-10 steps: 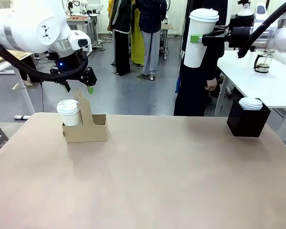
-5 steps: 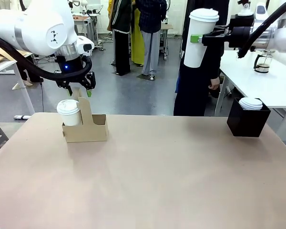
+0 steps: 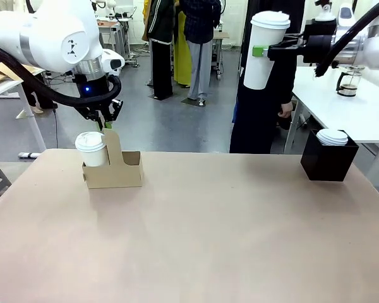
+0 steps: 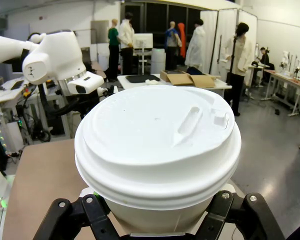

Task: Pour a drink into a cup and package it in a carrier.
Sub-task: Position the Cup Carrier in the center of the table.

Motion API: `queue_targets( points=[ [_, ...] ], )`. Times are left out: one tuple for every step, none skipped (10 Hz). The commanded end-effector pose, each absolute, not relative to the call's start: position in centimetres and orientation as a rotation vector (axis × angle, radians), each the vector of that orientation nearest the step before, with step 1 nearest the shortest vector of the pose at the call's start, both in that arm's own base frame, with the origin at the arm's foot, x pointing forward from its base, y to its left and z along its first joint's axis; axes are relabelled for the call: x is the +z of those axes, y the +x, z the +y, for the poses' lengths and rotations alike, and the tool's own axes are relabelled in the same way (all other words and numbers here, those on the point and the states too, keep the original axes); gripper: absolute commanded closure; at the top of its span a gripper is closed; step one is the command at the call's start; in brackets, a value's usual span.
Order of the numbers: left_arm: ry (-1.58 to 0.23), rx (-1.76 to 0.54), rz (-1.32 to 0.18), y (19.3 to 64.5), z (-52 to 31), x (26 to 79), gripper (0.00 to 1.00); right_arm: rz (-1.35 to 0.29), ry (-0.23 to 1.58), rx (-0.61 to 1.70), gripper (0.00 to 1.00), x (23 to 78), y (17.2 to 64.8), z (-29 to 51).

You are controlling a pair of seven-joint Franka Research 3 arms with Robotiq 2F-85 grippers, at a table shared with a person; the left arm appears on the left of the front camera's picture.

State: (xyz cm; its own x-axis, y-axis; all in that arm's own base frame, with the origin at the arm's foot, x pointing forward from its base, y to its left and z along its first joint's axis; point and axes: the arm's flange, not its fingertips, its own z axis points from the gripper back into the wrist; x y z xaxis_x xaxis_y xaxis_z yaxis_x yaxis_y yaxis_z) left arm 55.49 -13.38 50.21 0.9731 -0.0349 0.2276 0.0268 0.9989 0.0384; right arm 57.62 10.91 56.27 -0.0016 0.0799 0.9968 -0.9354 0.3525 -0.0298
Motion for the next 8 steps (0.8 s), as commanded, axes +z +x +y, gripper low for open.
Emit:
queue_targets(
  points=[
    [0.027,-0.006,-0.224,55.9,-13.6,50.3,1.00,-1.339,0.858,0.991,0.19,56.5,57.6,11.0],
    [0.029,-0.007,-0.217,55.9,-13.7,50.1,1.00,-1.339,0.858,0.991,0.19,56.5,57.6,11.0],
    [0.026,0.009,-0.183,56.1,-13.8,49.8,1.00,-1.339,0.858,0.991,0.19,56.5,57.6,11.0],
    [0.034,-0.032,-0.225,55.6,-13.5,49.9,1.00,-1.339,0.858,0.991,0.19,56.5,57.6,11.0],
    [0.034,-0.032,-0.225,55.6,-13.5,49.9,1.00,-1.339,0.858,0.991,0.19,56.5,57.6,11.0],
    [0.034,-0.032,-0.225,55.6,-13.5,49.9,1.00,-1.339,0.858,0.991,0.19,56.5,57.6,11.0],
    [0.034,-0.028,-0.220,55.6,-13.6,50.0,0.97,-1.339,0.858,0.991,0.19,56.5,57.6,11.0],
    [0.018,0.020,-0.241,53.9,-13.7,51.6,0.98,-1.339,0.858,0.991,0.19,56.5,57.6,11.0]
  ],
)
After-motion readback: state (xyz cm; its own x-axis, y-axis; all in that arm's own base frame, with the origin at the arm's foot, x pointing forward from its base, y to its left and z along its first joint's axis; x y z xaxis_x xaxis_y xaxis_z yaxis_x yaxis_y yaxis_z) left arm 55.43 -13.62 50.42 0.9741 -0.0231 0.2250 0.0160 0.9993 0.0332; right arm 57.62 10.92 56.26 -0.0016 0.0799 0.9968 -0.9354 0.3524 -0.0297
